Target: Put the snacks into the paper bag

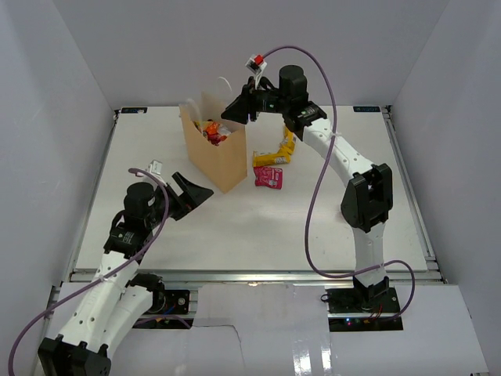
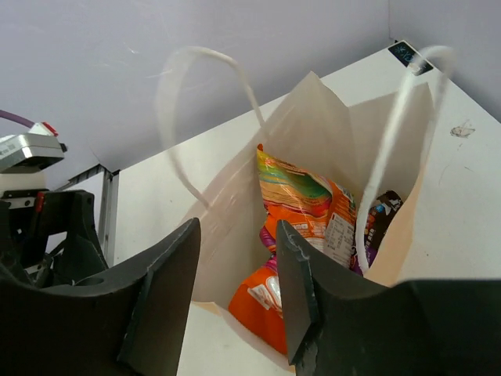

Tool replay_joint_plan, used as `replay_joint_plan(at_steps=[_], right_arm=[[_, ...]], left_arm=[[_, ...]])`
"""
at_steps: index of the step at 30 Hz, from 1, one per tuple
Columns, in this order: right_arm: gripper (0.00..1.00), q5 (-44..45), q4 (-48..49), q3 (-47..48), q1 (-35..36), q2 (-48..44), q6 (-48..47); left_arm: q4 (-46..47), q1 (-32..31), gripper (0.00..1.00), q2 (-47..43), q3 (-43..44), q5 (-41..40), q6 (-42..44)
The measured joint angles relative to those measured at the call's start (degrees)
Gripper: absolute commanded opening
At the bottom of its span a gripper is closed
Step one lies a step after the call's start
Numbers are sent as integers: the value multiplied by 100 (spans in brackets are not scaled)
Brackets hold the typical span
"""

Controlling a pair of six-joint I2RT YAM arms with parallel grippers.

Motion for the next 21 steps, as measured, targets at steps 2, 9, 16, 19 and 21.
replay_joint_plan(at_steps=[2,9,16,19,21], right_arm=[[50,-11,-4,-9,-15,-59,0],[55,-306,-125,-601,-435,-979,-146],[68,-118,-1714,-2098,-1585,-2503,-1840],[72,157,-2531,-2885,-2055,-2798,-2651],[72,271,-2983,-3491,-2347,-2900,-3045]], left_arm=[[83,-2,98,109,-9,118,-17],[262,-597,98,748,-17,76,-146],[490,-2623,98,2184,358,-1266,-662],[509,-3285,98,3141,876,-2002,-1058],[531,-3532,98,3884,1307,-2402,-1357]])
